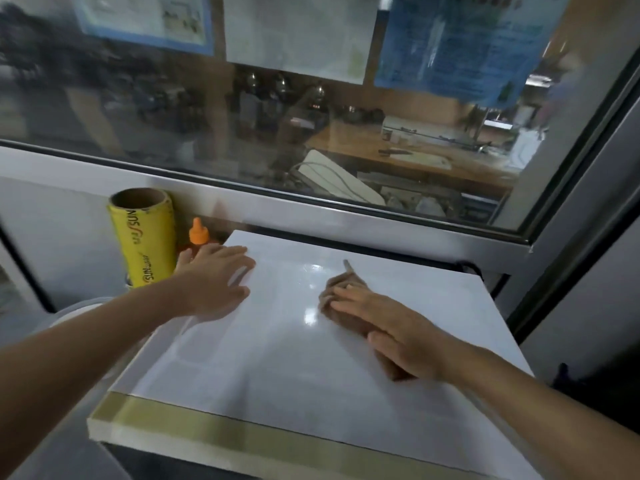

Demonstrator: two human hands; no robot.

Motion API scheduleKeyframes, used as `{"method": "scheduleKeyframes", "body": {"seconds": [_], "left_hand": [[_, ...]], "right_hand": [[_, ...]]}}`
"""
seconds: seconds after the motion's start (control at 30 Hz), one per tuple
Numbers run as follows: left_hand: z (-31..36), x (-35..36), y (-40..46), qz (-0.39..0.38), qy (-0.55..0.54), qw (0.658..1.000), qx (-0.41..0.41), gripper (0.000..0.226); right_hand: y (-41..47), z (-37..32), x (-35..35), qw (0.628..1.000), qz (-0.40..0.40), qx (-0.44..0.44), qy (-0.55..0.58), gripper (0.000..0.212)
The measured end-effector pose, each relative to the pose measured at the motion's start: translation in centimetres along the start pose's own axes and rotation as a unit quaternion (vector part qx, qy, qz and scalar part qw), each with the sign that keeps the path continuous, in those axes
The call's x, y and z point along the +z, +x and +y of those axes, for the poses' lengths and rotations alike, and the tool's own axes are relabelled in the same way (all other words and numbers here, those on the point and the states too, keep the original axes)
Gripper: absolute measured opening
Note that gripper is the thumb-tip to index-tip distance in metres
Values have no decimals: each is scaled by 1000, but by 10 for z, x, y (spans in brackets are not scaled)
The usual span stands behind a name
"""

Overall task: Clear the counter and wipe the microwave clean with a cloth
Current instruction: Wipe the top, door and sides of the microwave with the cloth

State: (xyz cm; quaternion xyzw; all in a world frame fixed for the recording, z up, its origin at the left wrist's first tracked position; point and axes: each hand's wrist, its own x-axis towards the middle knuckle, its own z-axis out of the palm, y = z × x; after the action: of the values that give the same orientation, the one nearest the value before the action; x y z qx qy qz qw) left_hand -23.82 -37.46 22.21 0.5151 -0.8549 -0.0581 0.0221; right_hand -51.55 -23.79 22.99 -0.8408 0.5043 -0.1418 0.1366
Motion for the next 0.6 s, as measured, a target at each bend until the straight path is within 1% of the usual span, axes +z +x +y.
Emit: {"method": "scheduleKeyframes", "body": {"seconds": [0.03,0.13,0.17,0.23,0.33,0.4,0.47,0.53,0.6], "left_hand": [[-6,0,-1,-3,-7,1000,-2,49],[-14,3,-2,-14,-41,999,3,49],[-14,4,-1,-10,-51,999,5,49],[-15,5,-2,-4,-64,998,9,48],[-16,3,-6,-5,-78,997,21,49],[-19,-1,-9,-14,-92,995,33,50],[-26,-4,-15,-19,-123,992,32,53],[-37,-5,-23,-14,-161,987,16,55],[-49,-4,-28,-13,-177,984,6,57]], "right_hand": [[8,12,-6,1000,17,24,-7,50],[52,38,-14,992,47,112,-41,59],[70,40,-10,988,52,134,-56,59],[101,33,1,984,65,146,-75,58],[119,-2,18,990,64,95,-87,59],[104,-29,29,996,45,15,-71,59],[79,-47,39,998,6,-45,-37,62],[64,-47,35,998,-29,-60,-21,66],[74,-30,23,999,-22,-32,-7,67]]}}
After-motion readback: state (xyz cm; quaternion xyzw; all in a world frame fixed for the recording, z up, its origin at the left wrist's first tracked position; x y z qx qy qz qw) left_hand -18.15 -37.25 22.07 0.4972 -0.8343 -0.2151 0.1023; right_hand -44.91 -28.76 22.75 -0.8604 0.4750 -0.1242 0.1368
